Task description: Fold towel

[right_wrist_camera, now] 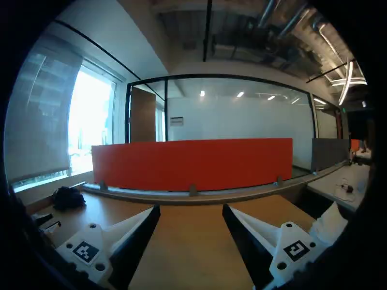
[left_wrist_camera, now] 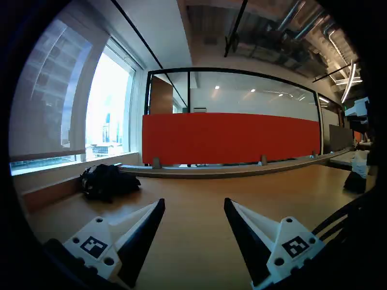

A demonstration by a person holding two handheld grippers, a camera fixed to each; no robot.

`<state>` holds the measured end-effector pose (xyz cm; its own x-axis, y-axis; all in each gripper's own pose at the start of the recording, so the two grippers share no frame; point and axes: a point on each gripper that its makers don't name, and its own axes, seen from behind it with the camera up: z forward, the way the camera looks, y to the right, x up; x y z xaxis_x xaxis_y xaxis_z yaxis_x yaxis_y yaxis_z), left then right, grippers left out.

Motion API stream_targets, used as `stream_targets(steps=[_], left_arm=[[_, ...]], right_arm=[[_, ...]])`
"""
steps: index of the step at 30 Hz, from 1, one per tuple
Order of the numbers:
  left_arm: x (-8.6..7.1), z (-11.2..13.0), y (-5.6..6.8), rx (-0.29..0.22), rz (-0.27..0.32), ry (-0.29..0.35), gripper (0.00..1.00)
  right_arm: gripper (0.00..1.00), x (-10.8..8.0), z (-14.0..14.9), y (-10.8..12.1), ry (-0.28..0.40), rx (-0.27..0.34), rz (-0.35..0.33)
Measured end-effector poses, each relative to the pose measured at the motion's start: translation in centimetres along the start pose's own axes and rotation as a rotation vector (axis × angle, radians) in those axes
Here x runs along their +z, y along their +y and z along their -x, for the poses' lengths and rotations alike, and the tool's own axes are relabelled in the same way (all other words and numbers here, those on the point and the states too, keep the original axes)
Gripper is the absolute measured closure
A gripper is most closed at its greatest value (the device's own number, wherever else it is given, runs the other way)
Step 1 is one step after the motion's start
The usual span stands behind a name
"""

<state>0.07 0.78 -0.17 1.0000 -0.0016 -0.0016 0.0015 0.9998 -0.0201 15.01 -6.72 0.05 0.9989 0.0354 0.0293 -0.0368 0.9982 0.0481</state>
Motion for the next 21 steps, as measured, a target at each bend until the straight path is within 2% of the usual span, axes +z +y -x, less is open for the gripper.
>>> stream_targets(steps=[9, 21], left_arm=[[0.0, 0.0, 0.1, 0.001, 0.0, -0.001, 0.06], [0.0, 0.1, 0.0, 0.0, 0.0, -0.001, 0.06]], right_arm=[[0.0, 0.5, -0.5, 0.8, 0.031, -0.008, 0.005], [0.0, 0.9, 2.5, 2.9, 0.018, -0.043, 0.038]])
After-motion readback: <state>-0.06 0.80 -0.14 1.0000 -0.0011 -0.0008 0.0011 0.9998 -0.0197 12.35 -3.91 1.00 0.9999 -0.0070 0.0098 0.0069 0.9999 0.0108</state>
